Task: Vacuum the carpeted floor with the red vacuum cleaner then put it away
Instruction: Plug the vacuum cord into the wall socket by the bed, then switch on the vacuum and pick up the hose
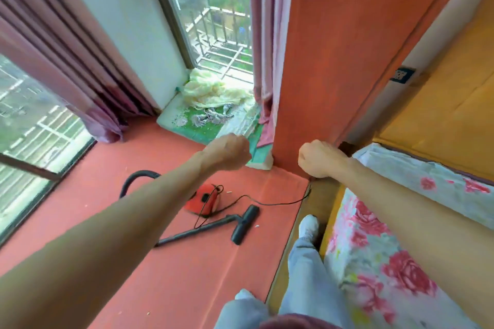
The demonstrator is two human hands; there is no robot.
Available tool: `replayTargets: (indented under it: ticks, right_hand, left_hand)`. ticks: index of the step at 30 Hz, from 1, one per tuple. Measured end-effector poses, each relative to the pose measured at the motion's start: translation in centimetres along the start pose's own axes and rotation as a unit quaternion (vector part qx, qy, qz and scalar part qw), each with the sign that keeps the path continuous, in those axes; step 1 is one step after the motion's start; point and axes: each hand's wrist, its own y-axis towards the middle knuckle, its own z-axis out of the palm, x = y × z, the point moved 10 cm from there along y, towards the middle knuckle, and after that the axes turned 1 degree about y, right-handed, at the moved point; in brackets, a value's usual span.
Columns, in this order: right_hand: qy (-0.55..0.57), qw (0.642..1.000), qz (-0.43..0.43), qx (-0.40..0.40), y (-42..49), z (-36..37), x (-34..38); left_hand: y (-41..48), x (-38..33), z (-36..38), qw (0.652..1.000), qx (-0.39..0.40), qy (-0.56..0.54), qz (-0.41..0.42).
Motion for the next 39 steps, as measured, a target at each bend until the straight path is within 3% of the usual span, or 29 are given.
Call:
replayTargets:
  ticks: [5,12,24,28,39]
  right_hand:
    - [-0.064,0.993,-0.091,0.041,-1.9,0.1,12.9]
    - [-0.115,0.971,-0.187,0.09,-2.1,0.0,25.5]
    - [-0.067,0.938,-0.324,0.102,1.1,-2.5,36.6]
    - [-0.06,0.937,-0.326,0.112,3.4,-2.3,37.5]
    - [-0.056,0.955,-0.238,0.166,12.5,3.6,41.3]
  left_hand:
    - [-11.0,10.5,-0.6,0.995,-0.017,-0.058,-0.079]
    - [-21.4,19.8,2.8,0.977,0.025,-0.135,-0.166]
    - [-24.6,26.0,-0.5,0.948,-0.051,-0.191,-0.249]
    - [-23.2,26.9,-1.3,0.947,-0.068,-0.204,-0.24]
    - [-15.4,37.5,1.9,0.959,0.008,-0.208,-0.189]
